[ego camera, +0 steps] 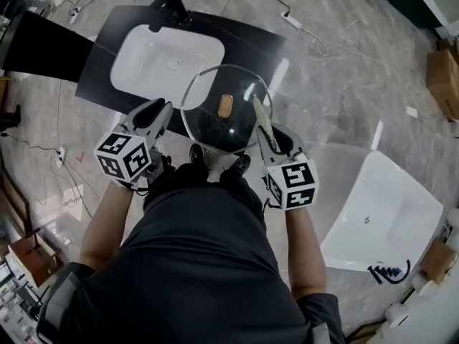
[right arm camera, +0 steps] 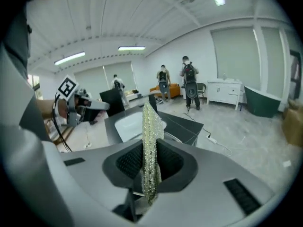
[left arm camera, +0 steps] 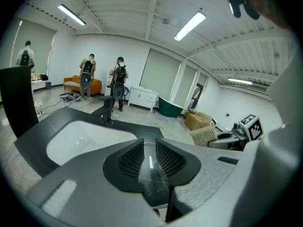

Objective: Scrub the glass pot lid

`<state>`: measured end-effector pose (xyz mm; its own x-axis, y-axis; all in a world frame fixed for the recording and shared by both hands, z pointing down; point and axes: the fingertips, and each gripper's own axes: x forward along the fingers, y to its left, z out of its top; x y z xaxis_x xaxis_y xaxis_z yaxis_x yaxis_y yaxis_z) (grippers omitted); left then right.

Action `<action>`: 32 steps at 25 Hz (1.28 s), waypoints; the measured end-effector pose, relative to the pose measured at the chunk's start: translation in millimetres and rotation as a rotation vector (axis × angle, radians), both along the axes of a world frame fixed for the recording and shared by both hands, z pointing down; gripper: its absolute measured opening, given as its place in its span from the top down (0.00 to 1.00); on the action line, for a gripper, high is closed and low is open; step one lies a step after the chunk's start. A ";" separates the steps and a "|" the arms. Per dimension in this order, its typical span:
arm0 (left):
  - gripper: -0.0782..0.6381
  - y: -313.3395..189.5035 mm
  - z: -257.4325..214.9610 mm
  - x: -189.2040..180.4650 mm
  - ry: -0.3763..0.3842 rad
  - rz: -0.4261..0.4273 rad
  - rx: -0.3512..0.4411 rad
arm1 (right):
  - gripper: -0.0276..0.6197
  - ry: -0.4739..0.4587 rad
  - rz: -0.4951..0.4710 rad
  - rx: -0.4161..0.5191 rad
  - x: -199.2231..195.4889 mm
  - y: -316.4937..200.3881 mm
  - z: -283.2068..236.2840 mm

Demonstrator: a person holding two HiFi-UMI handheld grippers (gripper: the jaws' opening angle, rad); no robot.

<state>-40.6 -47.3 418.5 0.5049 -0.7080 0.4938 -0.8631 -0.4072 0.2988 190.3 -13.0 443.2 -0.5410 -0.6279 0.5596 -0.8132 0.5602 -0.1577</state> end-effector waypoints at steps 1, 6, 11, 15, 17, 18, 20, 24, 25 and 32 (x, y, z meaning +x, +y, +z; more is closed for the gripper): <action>0.78 -1.5 -7.1 -3.0 0.011 -0.012 0.012 | 0.86 -0.044 0.021 0.014 1.6 -1.2 -4.6; 0.78 -7.8 -47.5 -7.8 0.062 0.015 0.095 | 0.86 -0.170 0.105 0.125 -7.9 -7.0 -43.7; 0.78 -32.4 -93.7 -8.7 0.134 0.108 0.204 | 0.86 -0.214 0.246 0.261 -27.6 -22.4 -98.6; 0.78 -37.6 -105.8 -18.2 0.183 0.201 0.234 | 0.86 -0.155 0.343 0.306 -42.9 -17.9 -108.6; 0.78 -35.7 -102.6 -20.0 0.193 0.243 0.229 | 0.86 -0.128 0.374 0.305 -46.7 -10.3 -108.1; 0.78 -36.0 -99.3 -21.6 0.191 0.259 0.227 | 0.86 -0.117 0.386 0.304 -49.0 -7.1 -107.8; 0.78 -38.3 -92.3 -27.5 0.182 0.280 0.224 | 0.86 -0.100 0.405 0.303 -55.4 -2.6 -107.4; 0.78 -38.7 -84.8 -39.6 0.192 0.305 0.212 | 0.86 -0.084 0.428 0.318 -69.9 2.3 -109.4; 0.78 -37.4 -85.3 -42.1 0.192 0.312 0.215 | 0.86 -0.084 0.428 0.328 -74.2 3.2 -111.4; 0.78 -11.3 -100.8 -36.2 0.143 0.398 0.315 | 0.86 -0.100 0.345 0.389 -100.8 12.5 -122.9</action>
<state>-76.8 -58.5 317.7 0.8118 -0.5507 0.1944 -0.5830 -0.7840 0.2132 89.4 -0.5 320.3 -0.3048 -0.9299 0.2060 -0.9523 0.2950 -0.0778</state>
